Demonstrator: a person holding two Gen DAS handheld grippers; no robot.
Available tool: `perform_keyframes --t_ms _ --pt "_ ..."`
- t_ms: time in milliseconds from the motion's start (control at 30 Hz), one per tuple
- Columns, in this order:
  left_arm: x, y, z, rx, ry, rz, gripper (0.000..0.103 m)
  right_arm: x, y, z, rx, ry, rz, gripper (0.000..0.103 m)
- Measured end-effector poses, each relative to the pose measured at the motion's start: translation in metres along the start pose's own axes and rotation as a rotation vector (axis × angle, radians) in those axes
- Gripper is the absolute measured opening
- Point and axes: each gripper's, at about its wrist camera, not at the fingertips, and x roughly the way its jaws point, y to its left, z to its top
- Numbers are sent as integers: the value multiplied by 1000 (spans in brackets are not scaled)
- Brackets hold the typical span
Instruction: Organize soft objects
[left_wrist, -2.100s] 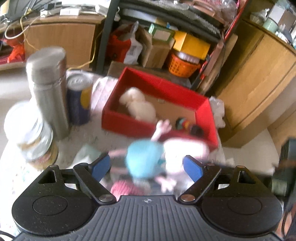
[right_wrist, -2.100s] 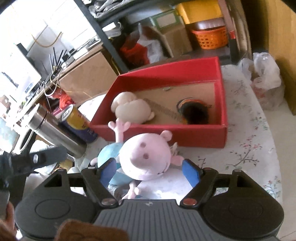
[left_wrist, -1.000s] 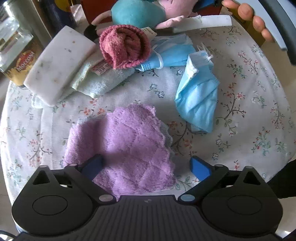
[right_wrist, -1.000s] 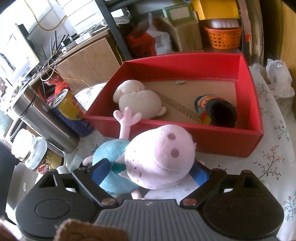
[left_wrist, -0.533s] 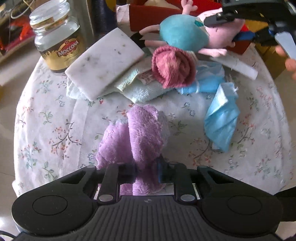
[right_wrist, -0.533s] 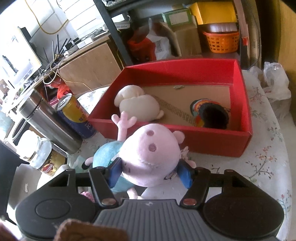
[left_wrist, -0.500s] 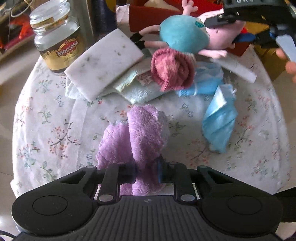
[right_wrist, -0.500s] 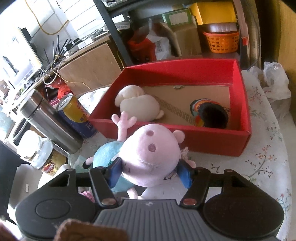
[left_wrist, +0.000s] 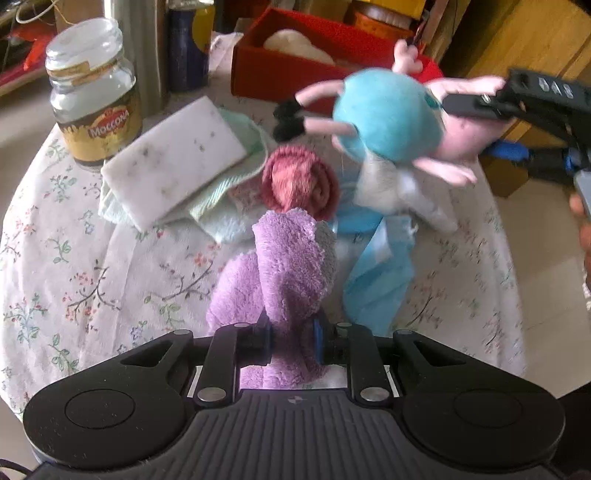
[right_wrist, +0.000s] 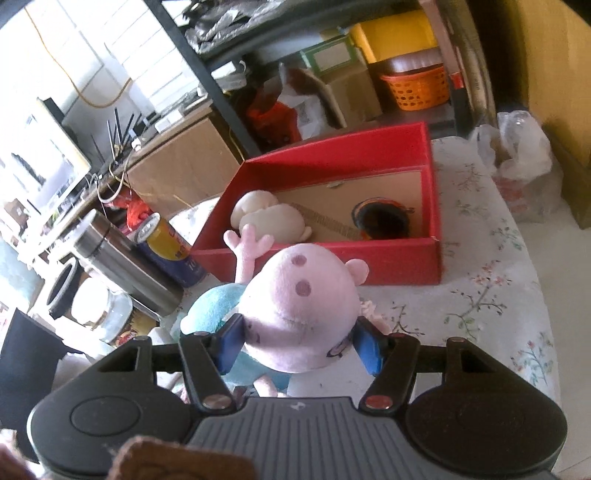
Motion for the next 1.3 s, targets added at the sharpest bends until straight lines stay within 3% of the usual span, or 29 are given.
perform_keyframes --t_ms 200,400,500,533,567,600,767,867,967,1100,1167,1300 --pt "-15 4 9 -52 -42 -58 19 -21 -7 -1 66 -13 72 29" --pt "-4 -2 6 -22 -1 -25 25 -20 -9 -17 25 58 40 29" --pt "3 -4 3 -11 15 6 54 -14 -17 -25 59 79 42 33" --pt "2 -5 3 -7 6 17 70 -11 -18 -24 61 87 36 35" --pt "1 -6 2 12 -2 23 82 -9 -19 -23 62 86 34 42" --pt "1 -8 2 31 -8 33 84 -6 -19 -23 59 83 41 53" --pt "30 -12 1 39 49 76 84 20 -11 -21 39 97 35 73" --pt "41 -14 -2 43 113 48 85 29 -8 -24 15 162 -4 74" --pt "41 -18 -8 62 132 12 87 18 -11 -23 -61 192 60 74" --pt "44 -19 -15 62 159 1 85 -6 -7 -37 -244 271 103 74" --pt "45 -16 -16 48 161 0 78 -15 -1 -50 -353 312 99 73" --pt "45 -11 -16 55 139 8 74 -32 14 -70 -573 237 5 73"
